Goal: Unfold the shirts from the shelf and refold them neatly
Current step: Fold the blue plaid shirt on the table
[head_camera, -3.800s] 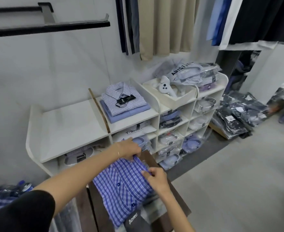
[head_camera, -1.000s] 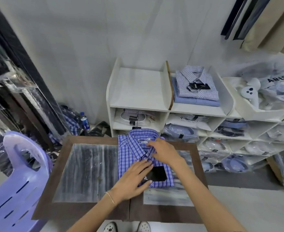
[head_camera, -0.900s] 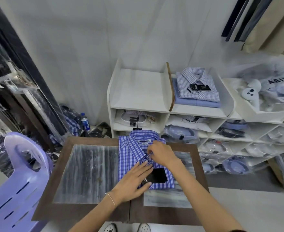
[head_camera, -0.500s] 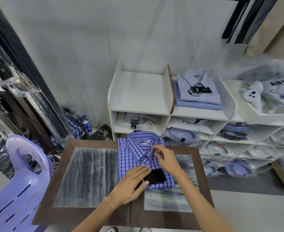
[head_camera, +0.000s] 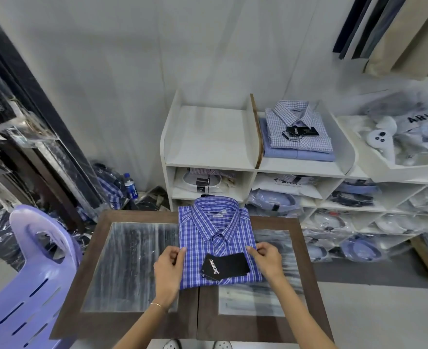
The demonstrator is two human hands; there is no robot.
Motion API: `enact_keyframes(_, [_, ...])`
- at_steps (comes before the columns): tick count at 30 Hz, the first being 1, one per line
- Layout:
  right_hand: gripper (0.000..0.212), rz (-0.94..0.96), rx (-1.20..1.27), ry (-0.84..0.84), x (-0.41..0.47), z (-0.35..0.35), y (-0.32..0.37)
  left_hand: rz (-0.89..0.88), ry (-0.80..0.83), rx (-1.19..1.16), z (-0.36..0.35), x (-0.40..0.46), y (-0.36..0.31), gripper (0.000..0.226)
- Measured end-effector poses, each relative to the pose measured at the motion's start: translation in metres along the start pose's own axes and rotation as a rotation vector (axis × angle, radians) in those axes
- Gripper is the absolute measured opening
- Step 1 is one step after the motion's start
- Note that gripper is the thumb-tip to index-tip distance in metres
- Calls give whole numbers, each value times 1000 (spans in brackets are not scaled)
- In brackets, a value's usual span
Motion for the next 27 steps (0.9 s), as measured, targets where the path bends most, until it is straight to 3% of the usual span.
enact_keyframes(2, [20, -13, -27, 88, -6, -1, -5, -18, 34, 79, 4, 0, 7, 20])
enact_keyframes(6, [21, -152, -88, 481, -32, 0, -19, -48, 193, 188, 22, 0, 21, 16])
enact_keyframes(7, [23, -158, -71, 503, -33, 2, -21, -50, 217, 205, 27, 3, 22, 15])
enact_keyframes(10, [28, -56, 65, 250, -19, 14, -10, -55, 213, 177, 28, 17, 8, 14])
enact_keyframes(12, [21, -60, 207, 124, -13, 14, -1, -51, 210, 165, 16, 27, -5, 15])
enact_keyframes(14, [13, -122, 285, 120, -9, 6, 3, -3, 204, 151, 3, 40, -9, 18])
enact_keyframes(17, [23, -83, 139, 105, -4, -1, 8, 70, 187, 104, -9, 50, -6, 24])
enact_keyframes(19, [27, 63, 75, 26, -4, 2, 21, -27, 137, 37, -7, 48, -19, 18])
enact_keyframes(22, [22, 207, 177, -51, -7, 6, 37, -180, 71, -66, -1, 39, -30, 20])
enact_keyframes(27, [31, 77, 108, 101, 0, -18, 15, -59, 77, 55, -7, 46, -3, 23])
Point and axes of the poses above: each hand's wrist, its own x-axis towards the middle knuckle, its own z-axis out of the back of the hand, y = z × x, the point moved 6 cm from there along x, towards the middle knuckle, and after that the axes turned 5 degrees about -y, right-handed, at the moved point
